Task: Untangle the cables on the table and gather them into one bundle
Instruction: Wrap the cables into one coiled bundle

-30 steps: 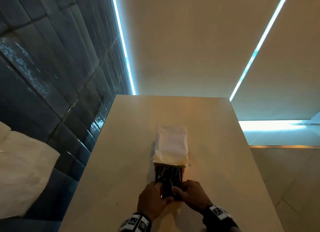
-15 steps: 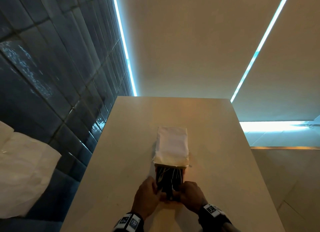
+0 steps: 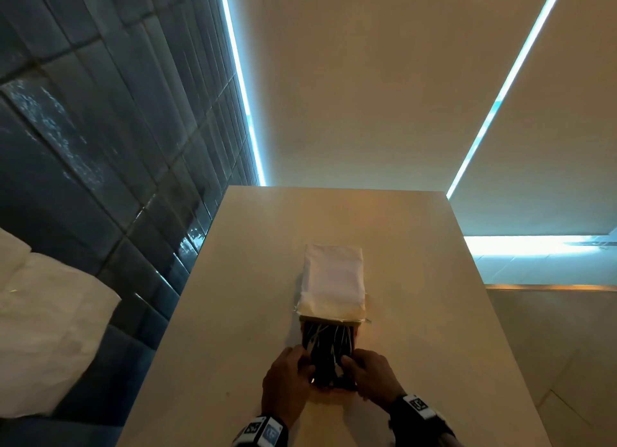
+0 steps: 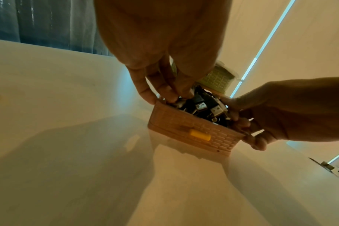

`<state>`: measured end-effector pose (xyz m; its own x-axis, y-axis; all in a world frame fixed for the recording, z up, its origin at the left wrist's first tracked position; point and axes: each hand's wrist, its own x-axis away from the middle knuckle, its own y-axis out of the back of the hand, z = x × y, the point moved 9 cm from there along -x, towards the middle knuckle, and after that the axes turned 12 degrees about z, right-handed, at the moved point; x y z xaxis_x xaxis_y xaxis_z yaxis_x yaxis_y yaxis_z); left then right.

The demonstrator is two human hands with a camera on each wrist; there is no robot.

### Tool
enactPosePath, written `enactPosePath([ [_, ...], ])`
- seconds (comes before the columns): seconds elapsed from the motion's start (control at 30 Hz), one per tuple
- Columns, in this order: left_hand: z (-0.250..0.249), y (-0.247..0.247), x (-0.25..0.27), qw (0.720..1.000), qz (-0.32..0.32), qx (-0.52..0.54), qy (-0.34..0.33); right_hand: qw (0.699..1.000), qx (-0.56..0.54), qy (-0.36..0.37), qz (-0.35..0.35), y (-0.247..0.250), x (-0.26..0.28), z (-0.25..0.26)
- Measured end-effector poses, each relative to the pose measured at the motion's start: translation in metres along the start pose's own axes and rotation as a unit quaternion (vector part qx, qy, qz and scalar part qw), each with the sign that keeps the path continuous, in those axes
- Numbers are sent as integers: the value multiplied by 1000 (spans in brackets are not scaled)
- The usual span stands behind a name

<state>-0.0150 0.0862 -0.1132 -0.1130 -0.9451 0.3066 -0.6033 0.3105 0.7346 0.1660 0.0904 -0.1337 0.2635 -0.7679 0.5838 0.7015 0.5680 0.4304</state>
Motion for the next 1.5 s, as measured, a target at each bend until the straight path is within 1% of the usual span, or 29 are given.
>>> enactPosePath([
  [0.1,0,-1,-4,1000,4,-10,-3,997,-53,-39,-28,2,-2,-8],
  [0.17,0,-2,-5,1000,11,-12,-4,997,-52,-50,-33,1,-3,-12],
  [0.23,1,-4,-6,1000,22,-9,-11,998,-36,-44,-34,0,-3,-12],
  [0.37,-2,-12,0,997,76,-2,-23,998,26,-12,-49,0,0,-6],
  [0.43,-1,-15,1,996,87,2,-18,998,42,0,-44,-1,2,-1],
  [0.53,0,-18,-6,996,93,-4,-8,999,52,11,-12,-3,4,5],
  [0.63,-3,-17,-14,995,100,-21,-16,998,58,23,6,-3,4,8],
  [0.83,-4,-17,-22,991,129,-45,-18,998,69,-9,-1,-4,-4,4],
  [0.97,-3,-21,-20,985,166,-41,-23,998,51,-22,-7,-4,-6,-1],
  [1.03,-2,-24,-17,986,162,-41,-10,999,33,-24,-16,-5,-6,-3],
  [1.13,0,-29,-14,990,133,-32,20,999,8,-24,-30,-8,-4,-5],
  [1.2,-1,-31,-13,993,116,-10,28,999,-26,-26,-28,-10,-4,-8],
  [1.3,-1,-30,-13,994,99,27,28,996,-70,-35,-31,-9,-3,-13],
  [1.5,0,-23,-21,995,86,46,6,994,-90,-39,-53,-3,-8,-6],
])
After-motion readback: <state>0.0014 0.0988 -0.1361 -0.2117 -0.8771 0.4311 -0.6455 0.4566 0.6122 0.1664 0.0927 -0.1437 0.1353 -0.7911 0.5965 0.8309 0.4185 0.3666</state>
